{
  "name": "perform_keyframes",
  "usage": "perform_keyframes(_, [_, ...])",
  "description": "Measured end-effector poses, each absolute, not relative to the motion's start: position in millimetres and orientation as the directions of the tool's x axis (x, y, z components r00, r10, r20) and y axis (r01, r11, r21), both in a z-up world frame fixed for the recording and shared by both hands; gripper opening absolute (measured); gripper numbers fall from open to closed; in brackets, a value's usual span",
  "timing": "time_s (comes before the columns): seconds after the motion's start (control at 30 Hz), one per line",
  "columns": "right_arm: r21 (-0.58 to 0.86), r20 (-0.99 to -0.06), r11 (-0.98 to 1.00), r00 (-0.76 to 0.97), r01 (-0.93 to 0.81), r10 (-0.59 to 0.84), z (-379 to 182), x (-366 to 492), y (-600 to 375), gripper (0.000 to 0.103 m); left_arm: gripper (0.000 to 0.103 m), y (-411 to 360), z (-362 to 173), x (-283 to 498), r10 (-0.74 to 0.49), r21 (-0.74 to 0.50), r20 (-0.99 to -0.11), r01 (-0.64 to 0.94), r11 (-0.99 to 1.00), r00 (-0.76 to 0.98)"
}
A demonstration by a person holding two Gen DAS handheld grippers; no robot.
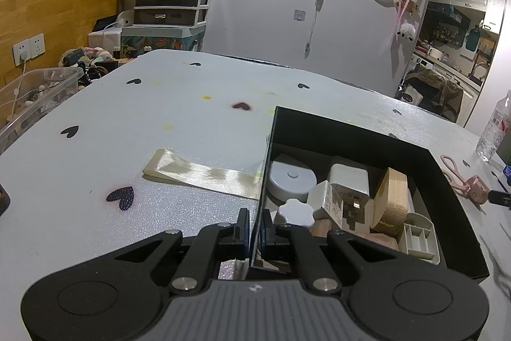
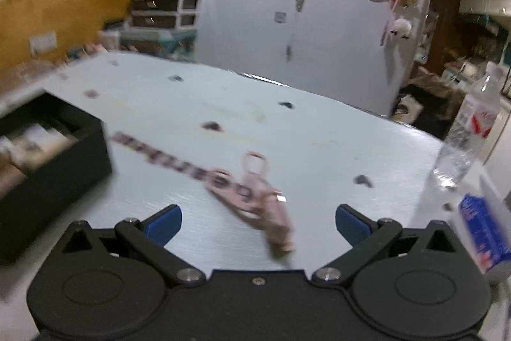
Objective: Organize rigid objects
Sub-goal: 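Move the right gripper out of the box to the pink scissors, then grasp the pink scissors and clip with the right gripper, then carry the pink scissors into the black box and release them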
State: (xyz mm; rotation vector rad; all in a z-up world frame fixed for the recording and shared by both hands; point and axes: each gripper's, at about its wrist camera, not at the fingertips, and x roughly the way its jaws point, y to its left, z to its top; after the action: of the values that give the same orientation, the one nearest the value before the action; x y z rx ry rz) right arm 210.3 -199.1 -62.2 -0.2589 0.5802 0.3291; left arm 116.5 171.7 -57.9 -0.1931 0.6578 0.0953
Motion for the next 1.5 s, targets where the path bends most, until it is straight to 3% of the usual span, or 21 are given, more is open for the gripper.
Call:
perform_keyframes(0.13, [-0.141, -0.605, 0.900, 0.756, -0.413, 0.252, -74, 230, -205, 0.100, 0.007, 171, -58, 117, 0.028, -0.146, -0.616, -0.150, 0.978, 0.787])
perform_keyframes(0.2, [-0.171, -0.620, 0.881, 0.743, -0.441, 0.252, -80, 239, -205, 0.083, 0.007, 172, -58, 116, 0.030, -0.144, -0.617, -0.151, 0.978, 0.786])
perform_keyframes(0.4, [-0.227, -0.653, 0.837, 0.716, -0.497, 0.248, -90, 256, -203, 0.058, 0.007, 170, -58, 119, 0.035, -0.136, -0.623, -0.153, 0.979, 0.781])
perform_keyframes(0.53, [-0.229, -0.652, 0.816, 0.706, -0.531, 0.276, -89, 262, -201, 0.047, 0.007, 168, -58, 121, 0.040, -0.130, -0.628, -0.155, 0.979, 0.778])
perform_keyframes(0.6, [-0.223, -0.655, 0.813, 0.701, -0.538, 0.284, -89, 263, -198, 0.033, 0.007, 168, -59, 122, 0.042, -0.128, -0.629, -0.157, 0.979, 0.777])
perform_keyframes(1.1, [-0.153, -0.611, 0.852, 0.726, -0.500, 0.316, -73, 234, -200, 0.029, 0.006, 167, -60, 123, 0.045, -0.133, -0.629, -0.164, 0.977, 0.776])
perform_keyframes(1.33, [-0.103, -0.485, 0.776, 0.712, -0.623, 0.507, -14, 194, -168, 0.029, 0.006, 169, -62, 122, 0.039, -0.143, -0.625, -0.164, 0.976, 0.780])
perform_keyframes(1.5, [-0.042, -0.483, 0.622, 0.561, -0.782, 0.672, 7, 173, -122, 0.029, 0.006, 170, -61, 122, 0.032, -0.149, -0.623, -0.159, 0.976, 0.782])
